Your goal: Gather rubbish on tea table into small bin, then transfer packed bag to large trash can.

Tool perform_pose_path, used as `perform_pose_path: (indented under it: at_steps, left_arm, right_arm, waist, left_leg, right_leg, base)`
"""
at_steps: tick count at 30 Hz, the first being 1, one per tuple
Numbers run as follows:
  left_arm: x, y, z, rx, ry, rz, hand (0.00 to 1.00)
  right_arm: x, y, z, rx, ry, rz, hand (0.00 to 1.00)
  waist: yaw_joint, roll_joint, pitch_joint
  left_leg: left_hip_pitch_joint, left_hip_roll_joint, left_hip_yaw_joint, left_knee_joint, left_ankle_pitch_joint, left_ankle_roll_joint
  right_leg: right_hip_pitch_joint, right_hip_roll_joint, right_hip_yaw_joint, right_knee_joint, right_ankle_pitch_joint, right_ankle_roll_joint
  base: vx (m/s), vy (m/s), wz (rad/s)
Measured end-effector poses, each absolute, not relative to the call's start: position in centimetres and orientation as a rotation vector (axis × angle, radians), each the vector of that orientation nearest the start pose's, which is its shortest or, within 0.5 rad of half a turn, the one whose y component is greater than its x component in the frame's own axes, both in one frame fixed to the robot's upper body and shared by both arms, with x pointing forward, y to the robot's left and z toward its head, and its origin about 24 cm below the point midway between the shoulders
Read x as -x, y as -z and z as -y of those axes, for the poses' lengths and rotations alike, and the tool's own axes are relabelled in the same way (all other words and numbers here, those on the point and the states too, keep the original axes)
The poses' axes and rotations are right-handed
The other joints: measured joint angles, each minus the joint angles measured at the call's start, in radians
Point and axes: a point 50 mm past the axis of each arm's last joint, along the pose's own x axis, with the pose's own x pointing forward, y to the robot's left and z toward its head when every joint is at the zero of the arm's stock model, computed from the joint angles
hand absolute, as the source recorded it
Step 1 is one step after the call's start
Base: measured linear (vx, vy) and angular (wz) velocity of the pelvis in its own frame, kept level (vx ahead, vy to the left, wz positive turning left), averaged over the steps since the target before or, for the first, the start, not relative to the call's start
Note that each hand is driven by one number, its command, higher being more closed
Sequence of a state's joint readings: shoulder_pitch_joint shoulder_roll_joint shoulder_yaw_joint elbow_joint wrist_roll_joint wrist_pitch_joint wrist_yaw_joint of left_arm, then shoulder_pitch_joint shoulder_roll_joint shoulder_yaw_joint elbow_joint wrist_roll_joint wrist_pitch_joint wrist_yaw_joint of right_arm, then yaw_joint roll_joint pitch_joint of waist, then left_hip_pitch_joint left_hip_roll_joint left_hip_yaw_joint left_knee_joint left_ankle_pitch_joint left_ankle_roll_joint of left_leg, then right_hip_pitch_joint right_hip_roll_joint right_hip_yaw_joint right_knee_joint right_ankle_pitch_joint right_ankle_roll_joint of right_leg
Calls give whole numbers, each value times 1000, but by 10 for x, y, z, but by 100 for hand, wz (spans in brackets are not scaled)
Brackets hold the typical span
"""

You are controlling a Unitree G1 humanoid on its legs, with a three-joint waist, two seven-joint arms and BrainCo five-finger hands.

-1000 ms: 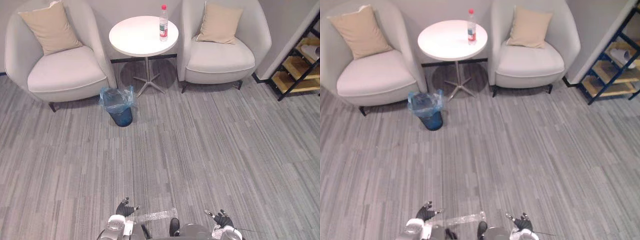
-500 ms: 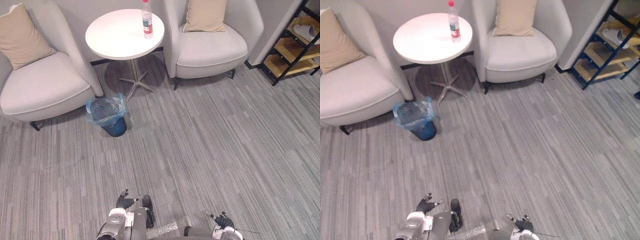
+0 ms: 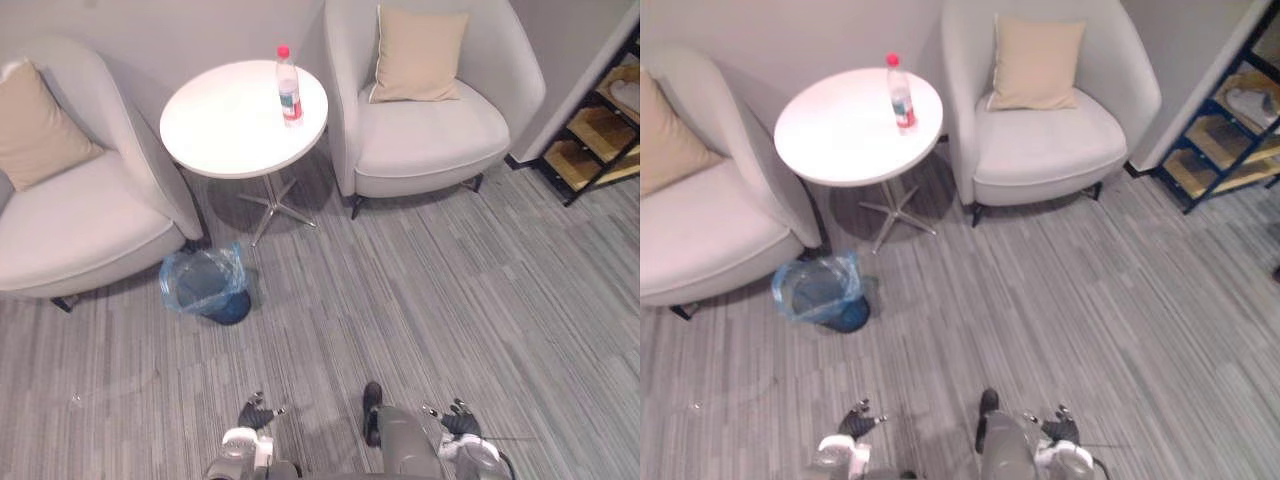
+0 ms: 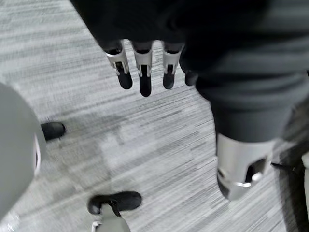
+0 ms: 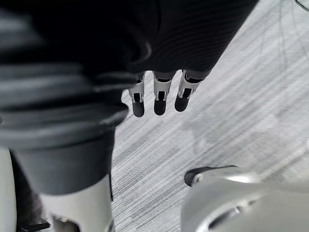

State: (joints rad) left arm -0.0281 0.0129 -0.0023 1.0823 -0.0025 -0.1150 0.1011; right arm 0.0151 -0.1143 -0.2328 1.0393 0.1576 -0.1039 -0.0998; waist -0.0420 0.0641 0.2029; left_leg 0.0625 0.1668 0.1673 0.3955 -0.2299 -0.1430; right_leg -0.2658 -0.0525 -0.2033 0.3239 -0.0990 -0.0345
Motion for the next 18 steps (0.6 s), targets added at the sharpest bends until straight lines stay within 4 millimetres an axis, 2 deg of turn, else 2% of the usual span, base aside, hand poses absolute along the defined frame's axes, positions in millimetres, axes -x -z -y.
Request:
perform_pose_path:
  at_steps: [1, 2, 4, 6, 7, 8, 9, 10, 11, 12, 13, 14, 15, 16, 17, 18]
  left_arm:
    - [-142, 149, -158, -26, -126, -929, 0]
    - [-144, 147, -160, -13, -143, -912, 0]
    - [-148, 145, -161, -10, -149, -887, 0]
    - [-152, 142, -158, 5, -150, -868, 0]
    - [-155, 141, -157, 19, -156, -855, 0]
    - [-156, 140, -157, 18, -154, -850, 0]
    - [-156, 140, -157, 17, -153, -850, 0]
    - [-156, 140, -156, 19, -151, -852, 0]
    - [-156, 140, -156, 16, -150, -852, 0]
    - [-156, 141, -159, 6, -154, -854, 0]
    - [-157, 141, -161, 3, -154, -856, 0]
    - [-155, 142, -168, -18, -161, -868, 0]
    - [-155, 141, -170, -21, -162, -866, 0]
    - [-155, 142, -170, -23, -161, -870, 0]
    - [-155, 142, -170, -24, -161, -872, 0]
    - [-152, 143, -170, -27, -159, -885, 0]
  right_arm:
    - [-118, 147, 228, -94, 450, -933, 0]
    - [-115, 147, 227, -95, 453, -938, 0]
    - [-111, 147, 226, -105, 465, -932, 0]
    - [-108, 148, 225, -124, 483, -933, 0]
    - [-108, 148, 224, -126, 483, -936, 0]
    - [-108, 149, 223, -129, 484, -938, 0]
    - [-108, 149, 223, -131, 485, -937, 0]
    - [-107, 149, 223, -134, 491, -940, 0]
    - [-106, 150, 224, -138, 499, -945, 0]
    - [-105, 151, 223, -137, 497, -959, 0]
    - [-106, 152, 221, -141, 494, -963, 0]
    - [-106, 154, 211, -160, 473, -973, 0]
    - [-106, 155, 210, -161, 469, -977, 0]
    - [-106, 155, 210, -152, 462, -980, 0]
    - [-107, 154, 210, -148, 458, -979, 0]
    - [-110, 154, 210, -148, 450, -971, 0]
  waist:
    - [3, -12, 10]
    - [10, -15, 14]
    - [28, -20, 17]
    - [31, -22, 17]
    - [38, -22, 17]
    - [44, -23, 17]
    - [44, -24, 17]
    - [45, -22, 17]
    - [51, -19, 16]
    - [68, -23, 16]
    - [69, -30, 13]
    - [65, -66, -3]
    - [66, -70, -5]
    - [69, -74, -7]
    - [70, -73, -7]
    - [70, -73, -7]
  left_leg:
    - [-100, 51, -6, 258, 33, -8]
    - [-142, 81, 8, 388, 32, 3]
    - [-201, 120, 68, 480, 21, 18]
    - [-264, 122, 120, 436, 5, 42]
    - [-292, 104, 146, 340, 3, 46]
    - [-306, 51, 149, 153, 16, 46]
    - [-305, 34, 147, 93, 27, 43]
    - [-301, -21, 142, -94, 89, 38]
    - [-297, -51, 126, -197, 161, 38]
    - [-262, -73, 113, -236, 260, 83]
    - [-253, -83, 117, -235, 251, 100]
    - [-278, -106, 127, -169, 185, 130]
    - [-284, -108, 131, -143, 163, 133]
    - [-268, -114, 154, -114, 114, 138]
    - [-258, -118, 155, -115, 104, 139]
    - [-211, -135, 166, -130, 78, 143]
  right_leg:
    - [74, 8, -18, -21, -29, -11]
    - [114, 12, -25, -27, -49, -17]
    - [183, 15, -32, -47, -78, -19]
    - [236, 16, -36, -92, -88, -6]
    - [261, 15, -36, -123, -87, 4]
    - [281, 7, -34, -147, -85, 24]
    - [289, 4, -32, -153, -86, 31]
    - [304, -5, -26, -162, -97, 48]
    - [312, -7, -16, -162, -102, 54]
    - [333, -12, 17, -161, -120, 80]
    - [340, -19, 24, -158, -126, 85]
    - [337, -53, 44, -145, -143, 102]
    - [334, -59, 55, -132, -148, 107]
    - [305, -78, 89, -33, -164, 133]
    - [289, -84, 101, 14, -168, 140]
    - [229, -108, 122, 189, -163, 169]
  base:
    - [250, -216, 38]
    - [231, -139, 19]
    - [243, -106, 0]
    - [205, -44, 8]
    - [292, 46, -1]
    - [253, 51, -4]
    - [386, 134, -5]
    - [297, 128, -9]
    - [464, 206, -35]
    - [322, 149, -35]
    - [510, 191, -31]
    - [427, 148, -4]
    - [522, 198, -12]
    - [336, 155, -16]
    - [398, 201, -27]
    - [371, 181, -22]
